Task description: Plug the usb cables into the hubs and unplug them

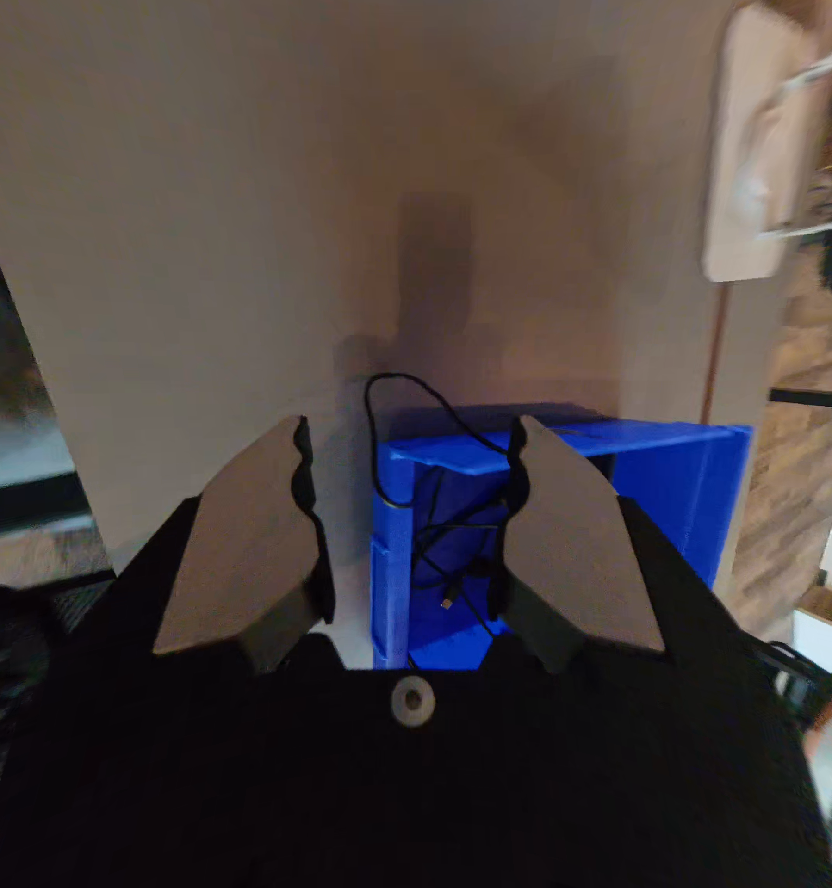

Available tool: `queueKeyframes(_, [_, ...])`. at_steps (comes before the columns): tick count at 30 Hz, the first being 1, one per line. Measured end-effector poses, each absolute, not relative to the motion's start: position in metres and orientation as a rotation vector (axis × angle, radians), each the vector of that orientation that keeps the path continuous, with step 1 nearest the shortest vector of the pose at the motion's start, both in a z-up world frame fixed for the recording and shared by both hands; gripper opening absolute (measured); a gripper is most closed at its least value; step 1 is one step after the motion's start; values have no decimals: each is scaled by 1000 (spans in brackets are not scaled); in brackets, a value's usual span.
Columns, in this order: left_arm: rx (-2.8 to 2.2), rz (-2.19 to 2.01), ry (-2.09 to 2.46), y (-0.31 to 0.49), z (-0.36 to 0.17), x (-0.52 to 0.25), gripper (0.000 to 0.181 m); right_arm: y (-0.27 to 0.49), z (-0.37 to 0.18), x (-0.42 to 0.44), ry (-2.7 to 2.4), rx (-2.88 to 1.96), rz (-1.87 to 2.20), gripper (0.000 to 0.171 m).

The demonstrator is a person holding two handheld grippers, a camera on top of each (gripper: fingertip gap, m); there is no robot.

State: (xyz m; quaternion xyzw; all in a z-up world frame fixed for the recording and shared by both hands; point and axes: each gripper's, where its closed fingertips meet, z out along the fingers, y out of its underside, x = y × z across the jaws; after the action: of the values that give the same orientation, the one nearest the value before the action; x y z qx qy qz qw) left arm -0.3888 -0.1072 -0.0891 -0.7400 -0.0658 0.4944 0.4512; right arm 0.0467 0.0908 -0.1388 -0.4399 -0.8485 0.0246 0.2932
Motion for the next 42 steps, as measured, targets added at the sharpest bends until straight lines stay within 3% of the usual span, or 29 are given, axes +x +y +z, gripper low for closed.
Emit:
queueKeyframes(5, [-1815, 1215, -169, -110, -85, -389, 44, 101, -179, 35, -2470, -1185, -279, 77])
queueKeyframes(14, [-1810, 1195, -194, -115, -87, -396, 44, 139, -203, 35, -2556, -1181, -790, 64])
queueKeyframes(16, [-1808, 1191, -199, -116, -86, -396, 44, 139, -202, 34, -2565, -1152, -812, 54])
queueKeyframes(20, [-1807, 1189, -198, -116, -86, -396, 44, 139, -196, 27, -2587, -960, -830, 3])
queueKeyframes(33, [-1812, 1193, -180, -112, -86, -393, 44, 168, -113, 50, -2109, -1218, -218, 2])
queueKeyframes(42, [-1810, 1187, -180, -111, -85, -390, 44, 228, -185, 119, -1945, -1605, -104, 2])
